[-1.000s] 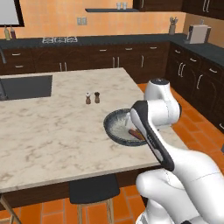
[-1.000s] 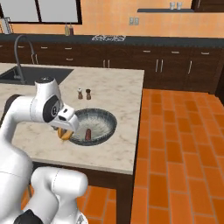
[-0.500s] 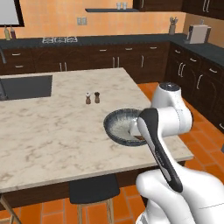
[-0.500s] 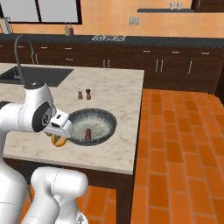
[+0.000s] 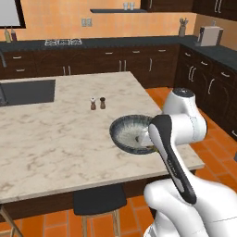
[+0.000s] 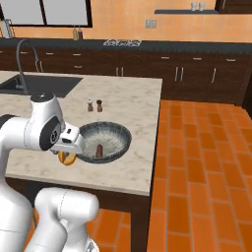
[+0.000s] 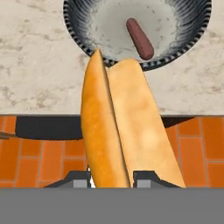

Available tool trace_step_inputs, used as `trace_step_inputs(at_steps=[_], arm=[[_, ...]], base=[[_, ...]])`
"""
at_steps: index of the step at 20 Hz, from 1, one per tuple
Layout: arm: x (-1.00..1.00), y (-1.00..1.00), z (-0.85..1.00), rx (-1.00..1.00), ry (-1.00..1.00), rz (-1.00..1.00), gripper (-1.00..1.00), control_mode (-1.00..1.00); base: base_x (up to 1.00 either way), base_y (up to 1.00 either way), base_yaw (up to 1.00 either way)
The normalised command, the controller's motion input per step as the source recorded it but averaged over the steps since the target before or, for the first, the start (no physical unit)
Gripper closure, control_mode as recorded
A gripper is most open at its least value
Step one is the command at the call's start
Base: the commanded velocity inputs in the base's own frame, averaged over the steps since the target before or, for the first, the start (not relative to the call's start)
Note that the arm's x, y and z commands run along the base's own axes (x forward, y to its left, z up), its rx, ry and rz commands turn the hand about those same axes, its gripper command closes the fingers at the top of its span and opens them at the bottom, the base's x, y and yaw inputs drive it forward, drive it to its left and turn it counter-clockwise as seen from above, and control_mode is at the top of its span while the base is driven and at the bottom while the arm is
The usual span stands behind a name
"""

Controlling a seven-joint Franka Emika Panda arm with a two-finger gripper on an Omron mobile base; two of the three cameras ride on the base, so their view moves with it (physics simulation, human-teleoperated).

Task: Place one bun and one sausage from the bowl on each plate.

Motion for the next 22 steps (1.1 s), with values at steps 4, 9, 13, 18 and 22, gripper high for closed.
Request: trace_step_inputs(at_steps=[4, 9, 13, 18, 22], arm=[[0.00, 0.00, 0.00, 0.00, 0.00, 0.00, 1.00, 1.00], [0.00, 0.00, 0.00, 0.00, 0.00, 0.00, 1.00, 1.00], [0.00, 0.00, 0.00, 0.00, 0.00, 0.00, 1.00, 1.00], [0.00, 0.00, 0.00, 0.00, 0.00, 0.00, 1.00, 1.00], [0.00, 0.00, 0.00, 0.00, 0.00, 0.00, 1.00, 1.00]], base=[[-0.89, 0.52, 0.00], [-0.05, 1.00, 0.00], [0.01, 1.00, 0.00], [0.02, 1.00, 0.00], [0.09, 1.00, 0.00]])
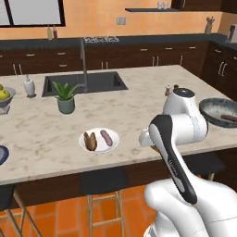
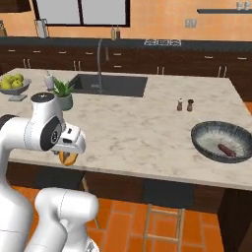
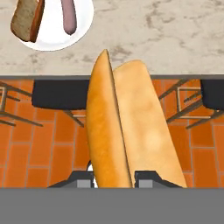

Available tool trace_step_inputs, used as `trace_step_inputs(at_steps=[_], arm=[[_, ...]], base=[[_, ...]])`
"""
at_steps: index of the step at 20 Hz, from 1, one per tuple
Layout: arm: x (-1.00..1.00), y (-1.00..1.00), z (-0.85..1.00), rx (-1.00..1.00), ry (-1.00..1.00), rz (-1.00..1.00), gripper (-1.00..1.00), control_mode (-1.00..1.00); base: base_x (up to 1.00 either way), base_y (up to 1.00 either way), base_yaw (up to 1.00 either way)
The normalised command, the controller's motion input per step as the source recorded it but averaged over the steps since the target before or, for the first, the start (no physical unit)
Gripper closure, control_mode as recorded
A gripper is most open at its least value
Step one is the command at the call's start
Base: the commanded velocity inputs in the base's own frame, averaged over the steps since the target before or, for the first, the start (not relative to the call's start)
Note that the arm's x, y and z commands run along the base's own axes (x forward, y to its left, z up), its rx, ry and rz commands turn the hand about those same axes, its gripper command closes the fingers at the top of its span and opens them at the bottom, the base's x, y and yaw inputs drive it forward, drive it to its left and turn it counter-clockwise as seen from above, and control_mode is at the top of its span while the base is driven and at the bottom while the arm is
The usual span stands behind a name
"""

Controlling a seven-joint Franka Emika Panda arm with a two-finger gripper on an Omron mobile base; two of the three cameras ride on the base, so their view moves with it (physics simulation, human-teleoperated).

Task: Place one bun and one sausage from the bowl on each plate.

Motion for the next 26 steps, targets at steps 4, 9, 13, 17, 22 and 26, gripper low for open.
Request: trace_step_inputs(at_steps=[4, 9, 13, 17, 22, 26], arm=[[0.00, 0.00, 0.00, 0.00, 0.00, 0.00, 1.00, 1.00], [0.00, 0.00, 0.00, 0.00, 0.00, 0.00, 1.00, 1.00], [0.00, 0.00, 0.00, 0.00, 0.00, 0.00, 1.00, 1.00], [0.00, 0.00, 0.00, 0.00, 0.00, 0.00, 1.00, 1.00], [0.00, 0.00, 0.00, 0.00, 0.00, 0.00, 1.00, 1.00], [0.00, 0.00, 0.00, 0.00, 0.00, 0.00, 1.00, 1.00]], base=[[0.15, 1.00, 0.00], [0.16, 1.00, 0.00], [0.23, 1.00, 0.00], [0.20, 1.00, 0.00], [0.39, 0.57, -0.01], [0.42, 0.03, -0.07]])
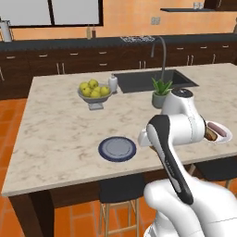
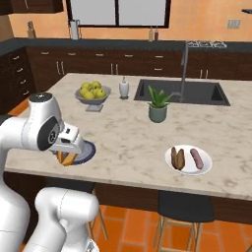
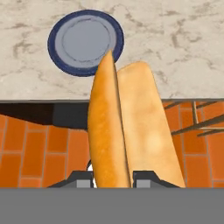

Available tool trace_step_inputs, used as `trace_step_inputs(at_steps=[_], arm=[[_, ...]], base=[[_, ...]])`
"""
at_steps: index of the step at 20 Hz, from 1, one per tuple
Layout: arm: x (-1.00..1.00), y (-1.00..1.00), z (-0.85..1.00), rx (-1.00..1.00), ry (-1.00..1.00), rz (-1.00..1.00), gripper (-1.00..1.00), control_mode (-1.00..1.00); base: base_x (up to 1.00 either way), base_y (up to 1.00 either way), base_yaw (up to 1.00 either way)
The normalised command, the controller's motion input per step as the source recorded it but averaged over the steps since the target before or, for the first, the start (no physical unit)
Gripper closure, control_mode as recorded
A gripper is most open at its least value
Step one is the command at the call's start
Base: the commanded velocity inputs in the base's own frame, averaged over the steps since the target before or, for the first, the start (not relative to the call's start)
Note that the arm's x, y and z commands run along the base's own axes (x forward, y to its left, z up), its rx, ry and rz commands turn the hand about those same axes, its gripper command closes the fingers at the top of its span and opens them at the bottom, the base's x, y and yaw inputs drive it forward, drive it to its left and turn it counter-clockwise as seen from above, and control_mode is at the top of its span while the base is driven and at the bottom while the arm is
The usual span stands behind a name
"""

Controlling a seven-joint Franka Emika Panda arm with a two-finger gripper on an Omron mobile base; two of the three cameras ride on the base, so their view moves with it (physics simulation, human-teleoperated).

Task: Place one bun and one sausage from the bowl on each plate.

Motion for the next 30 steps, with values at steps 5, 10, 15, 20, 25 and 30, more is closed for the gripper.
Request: trace_step_inputs(at_steps=[5, 10, 15, 20, 25, 30], arm=[[0.12, 0.07, -0.02, 0.00, 0.00, -0.01, 1.00, -1.00], [0.94, 0.31, -0.17, 0.00, 0.00, -0.03, 1.00, -1.00], [0.86, 0.11, -0.45, 0.00, 0.01, 0.00, 1.00, -1.00], [0.76, 0.30, -0.67, 0.00, 0.02, -0.01, 1.00, -1.00], [0.55, 0.08, -0.53, 0.00, 0.00, 0.00, 1.00, -1.00], [0.42, 0.06, -0.46, 0.00, 0.00, 0.00, 1.00, -1.00]], base=[[0.21, 0.13, -0.07], [0.00, 0.00, 0.00], [0.00, 0.00, 0.00], [0.00, 0.00, 0.00], [0.00, 0.00, 0.00], [0.00, 0.00, 0.00]])
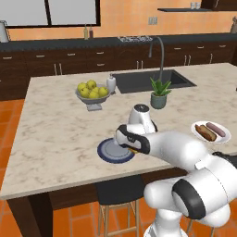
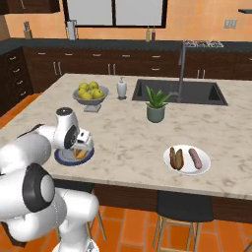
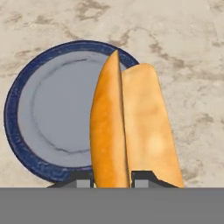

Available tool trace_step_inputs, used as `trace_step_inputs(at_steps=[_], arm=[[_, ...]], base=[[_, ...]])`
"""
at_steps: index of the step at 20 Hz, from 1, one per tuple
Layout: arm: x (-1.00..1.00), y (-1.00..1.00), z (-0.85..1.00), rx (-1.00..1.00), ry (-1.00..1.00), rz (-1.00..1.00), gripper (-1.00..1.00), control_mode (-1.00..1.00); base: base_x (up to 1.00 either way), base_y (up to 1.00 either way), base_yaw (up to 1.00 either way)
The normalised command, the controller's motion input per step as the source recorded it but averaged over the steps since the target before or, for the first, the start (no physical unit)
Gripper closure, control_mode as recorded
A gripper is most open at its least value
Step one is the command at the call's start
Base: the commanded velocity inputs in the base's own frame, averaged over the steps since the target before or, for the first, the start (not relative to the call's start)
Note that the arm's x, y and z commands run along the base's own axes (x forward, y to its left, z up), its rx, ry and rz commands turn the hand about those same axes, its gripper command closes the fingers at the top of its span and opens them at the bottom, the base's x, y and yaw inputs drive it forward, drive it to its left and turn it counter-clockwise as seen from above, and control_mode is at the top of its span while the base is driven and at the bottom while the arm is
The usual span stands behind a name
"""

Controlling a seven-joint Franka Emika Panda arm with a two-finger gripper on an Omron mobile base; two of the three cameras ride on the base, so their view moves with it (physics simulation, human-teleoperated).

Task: Place one bun and one sausage from the bowl on each plate.

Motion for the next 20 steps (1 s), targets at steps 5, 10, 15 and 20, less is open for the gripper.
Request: trace_step_inputs(at_steps=[5, 10, 15, 20], arm=[[0.33, 0.06, -0.22, 0.00, 0.00, 0.00, 1.00, -1.00], [0.25, 0.10, -0.25, 0.00, 0.00, 0.00, 1.00, -1.00], [0.15, 0.03, -0.02, 0.00, 0.00, 0.00, -1.00, -1.00], [-0.07, 0.00, 0.02, 0.00, -0.04, 0.00, -1.00, -1.00]], base=[[0.00, 0.00, 0.00], [0.00, 0.00, 0.00], [0.00, 0.00, 0.00], [0.00, 0.00, 0.00]])
